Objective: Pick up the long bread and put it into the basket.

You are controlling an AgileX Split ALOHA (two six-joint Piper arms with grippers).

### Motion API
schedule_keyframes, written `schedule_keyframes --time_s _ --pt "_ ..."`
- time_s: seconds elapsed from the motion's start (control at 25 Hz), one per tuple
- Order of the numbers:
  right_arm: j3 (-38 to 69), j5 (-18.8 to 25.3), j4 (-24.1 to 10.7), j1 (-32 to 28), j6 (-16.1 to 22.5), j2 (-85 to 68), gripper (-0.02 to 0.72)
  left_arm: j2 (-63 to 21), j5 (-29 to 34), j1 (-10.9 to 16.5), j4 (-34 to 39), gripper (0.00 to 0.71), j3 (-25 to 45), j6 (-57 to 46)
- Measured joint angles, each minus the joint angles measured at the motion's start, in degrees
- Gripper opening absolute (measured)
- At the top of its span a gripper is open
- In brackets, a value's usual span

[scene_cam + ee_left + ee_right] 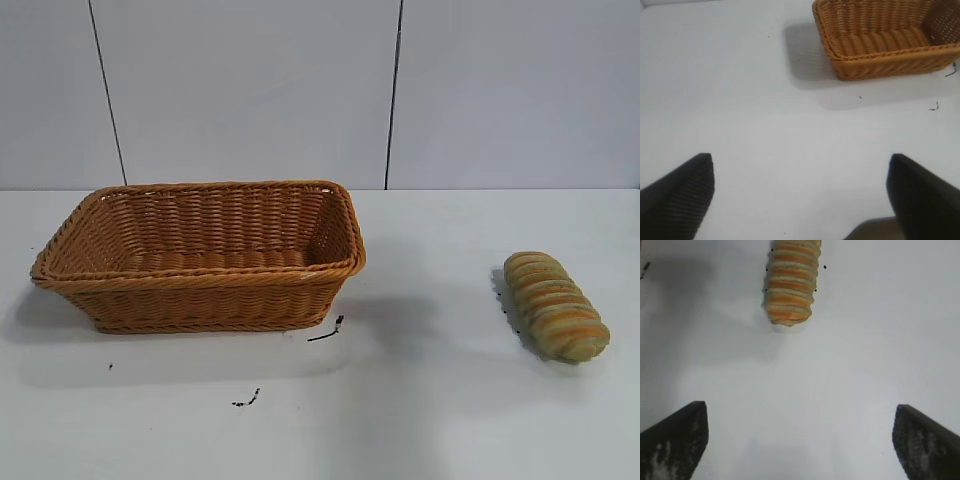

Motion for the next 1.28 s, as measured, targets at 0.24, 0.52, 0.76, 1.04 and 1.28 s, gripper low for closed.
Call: schedule_keyframes --time_s 0.24,0.52,0.76,1.04,1.28 --pt "-9.37 -2.13 -0.07 0.00 0.00 15.27 0.693 0.00 0.00 0.00 0.00 0.696 0.00 0.00" --pt "-11.87 -2.20 -0.50 1.29 -0.46 22.57 0.693 0.00 0.00 0.00 0.00 0.696 0.00 0.00" --pt "-12.18 -4.80 -0.82 1.55 0.07 24.09 0.693 0.00 0.00 0.00 0.00 0.696 0.00 0.00" --pt "-12.22 -5.66 -0.49 1.55 0.07 27.80 0.693 0.00 0.00 0.00 0.00 0.696 0.00 0.00" --pt "-12.22 -6.38 -0.44 1.55 0.07 27.81 0.637 0.00 0.00 0.00 0.00 0.696 0.00 0.00"
